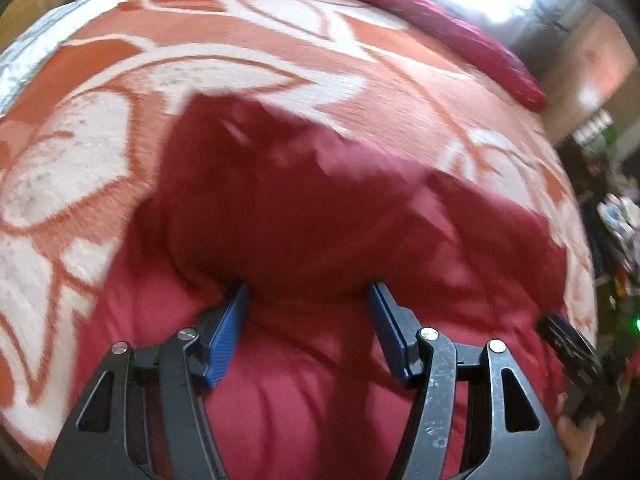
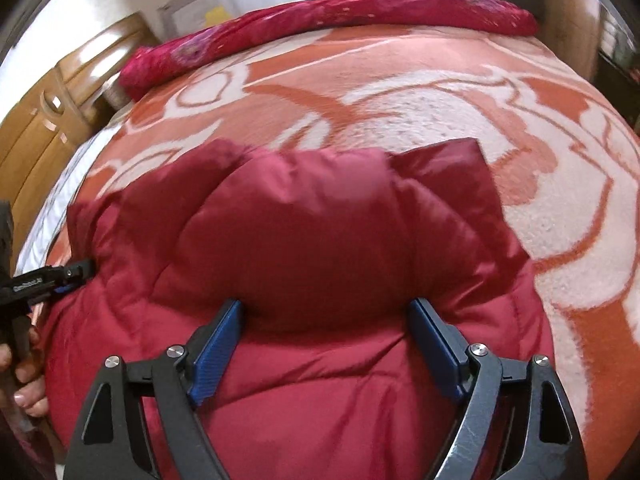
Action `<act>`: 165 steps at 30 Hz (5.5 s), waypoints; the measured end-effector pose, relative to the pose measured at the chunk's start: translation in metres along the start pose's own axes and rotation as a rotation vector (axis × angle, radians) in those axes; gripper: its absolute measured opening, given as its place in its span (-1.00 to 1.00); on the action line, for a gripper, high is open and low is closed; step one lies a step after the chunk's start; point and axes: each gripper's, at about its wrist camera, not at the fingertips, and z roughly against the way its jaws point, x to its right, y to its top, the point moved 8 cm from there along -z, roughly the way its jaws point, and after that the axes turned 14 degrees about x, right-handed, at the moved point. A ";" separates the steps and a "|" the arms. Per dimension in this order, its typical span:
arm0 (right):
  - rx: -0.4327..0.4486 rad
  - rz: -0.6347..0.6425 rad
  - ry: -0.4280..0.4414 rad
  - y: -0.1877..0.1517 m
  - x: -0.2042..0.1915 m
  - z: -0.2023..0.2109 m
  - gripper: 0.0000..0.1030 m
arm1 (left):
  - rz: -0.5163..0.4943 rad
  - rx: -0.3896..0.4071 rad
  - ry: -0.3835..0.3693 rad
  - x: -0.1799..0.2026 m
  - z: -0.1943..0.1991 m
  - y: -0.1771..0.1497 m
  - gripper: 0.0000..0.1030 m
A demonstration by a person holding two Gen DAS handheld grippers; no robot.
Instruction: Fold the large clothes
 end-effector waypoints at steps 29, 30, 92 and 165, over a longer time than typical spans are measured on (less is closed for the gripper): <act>0.092 -0.204 -0.003 0.007 0.041 0.016 0.66 | 0.001 0.093 -0.266 0.015 0.108 -0.044 0.24; 0.107 -0.194 0.001 0.006 0.040 0.023 0.66 | -0.008 0.091 -0.281 0.019 0.114 -0.050 0.24; 0.139 0.147 0.047 -0.091 -0.051 0.129 0.77 | -0.323 0.155 -0.087 0.027 0.127 -0.113 0.60; 0.026 0.087 0.053 -0.100 -0.020 0.078 0.95 | -0.378 0.101 -0.014 0.041 0.070 -0.090 1.00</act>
